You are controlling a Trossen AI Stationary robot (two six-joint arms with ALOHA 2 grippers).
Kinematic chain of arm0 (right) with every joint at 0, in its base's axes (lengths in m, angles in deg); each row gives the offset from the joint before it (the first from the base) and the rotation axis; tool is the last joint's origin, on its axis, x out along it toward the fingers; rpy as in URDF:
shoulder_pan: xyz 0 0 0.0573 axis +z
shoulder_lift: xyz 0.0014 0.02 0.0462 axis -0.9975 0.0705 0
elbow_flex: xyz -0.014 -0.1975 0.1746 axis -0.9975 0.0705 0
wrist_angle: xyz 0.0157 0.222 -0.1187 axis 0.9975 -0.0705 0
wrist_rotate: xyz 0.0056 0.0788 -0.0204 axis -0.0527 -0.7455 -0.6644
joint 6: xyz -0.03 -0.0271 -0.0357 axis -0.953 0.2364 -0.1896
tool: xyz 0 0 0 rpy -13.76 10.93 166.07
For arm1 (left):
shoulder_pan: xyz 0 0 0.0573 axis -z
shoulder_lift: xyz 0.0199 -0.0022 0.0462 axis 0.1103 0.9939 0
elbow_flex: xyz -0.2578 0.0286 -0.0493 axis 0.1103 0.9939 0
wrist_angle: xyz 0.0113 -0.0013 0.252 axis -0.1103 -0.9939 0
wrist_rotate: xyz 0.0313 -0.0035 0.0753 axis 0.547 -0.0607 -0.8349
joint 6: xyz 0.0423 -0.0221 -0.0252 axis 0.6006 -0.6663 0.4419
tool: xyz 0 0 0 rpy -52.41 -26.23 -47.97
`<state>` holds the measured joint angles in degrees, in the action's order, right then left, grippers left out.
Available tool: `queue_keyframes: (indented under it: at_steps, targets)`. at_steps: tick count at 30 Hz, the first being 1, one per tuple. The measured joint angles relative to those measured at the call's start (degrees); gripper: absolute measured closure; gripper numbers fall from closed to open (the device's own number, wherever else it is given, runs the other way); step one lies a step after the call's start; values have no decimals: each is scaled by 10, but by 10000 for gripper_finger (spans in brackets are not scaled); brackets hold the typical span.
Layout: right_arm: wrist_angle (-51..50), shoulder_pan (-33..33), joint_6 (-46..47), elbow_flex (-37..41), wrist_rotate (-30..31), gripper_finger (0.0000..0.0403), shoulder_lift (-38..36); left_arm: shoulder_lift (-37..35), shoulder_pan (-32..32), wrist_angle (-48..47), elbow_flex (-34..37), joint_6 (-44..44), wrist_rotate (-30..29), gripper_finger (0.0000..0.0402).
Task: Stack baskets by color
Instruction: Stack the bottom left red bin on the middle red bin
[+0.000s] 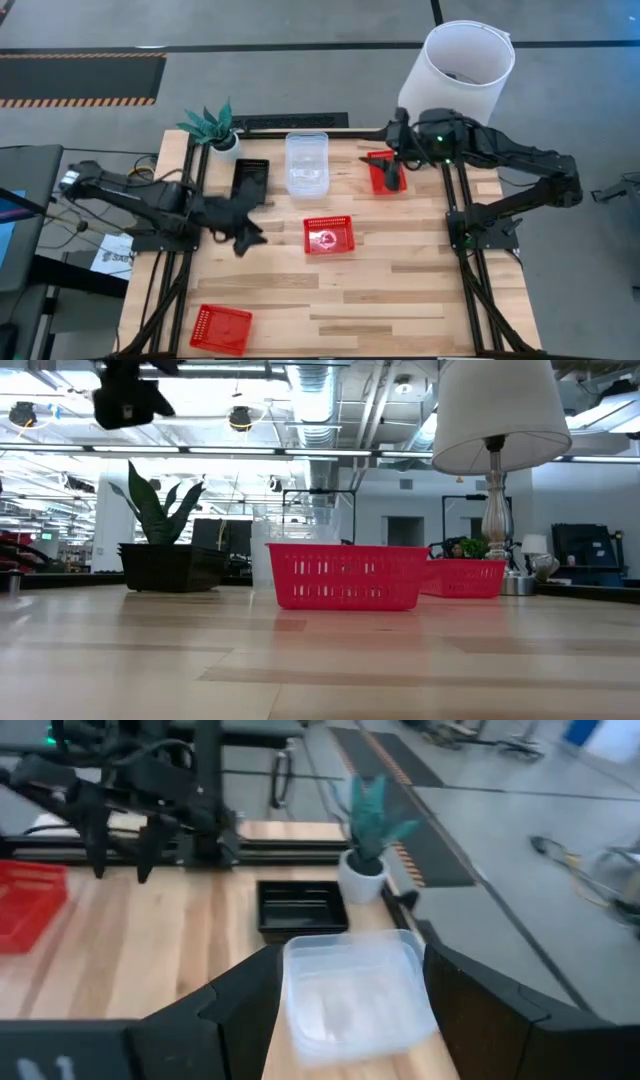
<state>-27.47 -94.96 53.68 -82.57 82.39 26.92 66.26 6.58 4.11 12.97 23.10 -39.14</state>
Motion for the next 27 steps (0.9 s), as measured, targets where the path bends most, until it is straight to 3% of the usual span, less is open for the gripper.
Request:
queue_keyframes:
  at_steps: [4,9,20,27]
  targets:
    - [18,-18,-17,0,-51,138,20,33,65,7,1,0,-13,212]
    - [19,-19,-20,1,-62,138,53,78,102,65,1,11,-7,212]
    - [-20,6,32,0,-74,138,83,152,149,81,0,115,98,212]
    - [-50,18,98,0,-73,138,85,213,214,49,1,162,186,212]
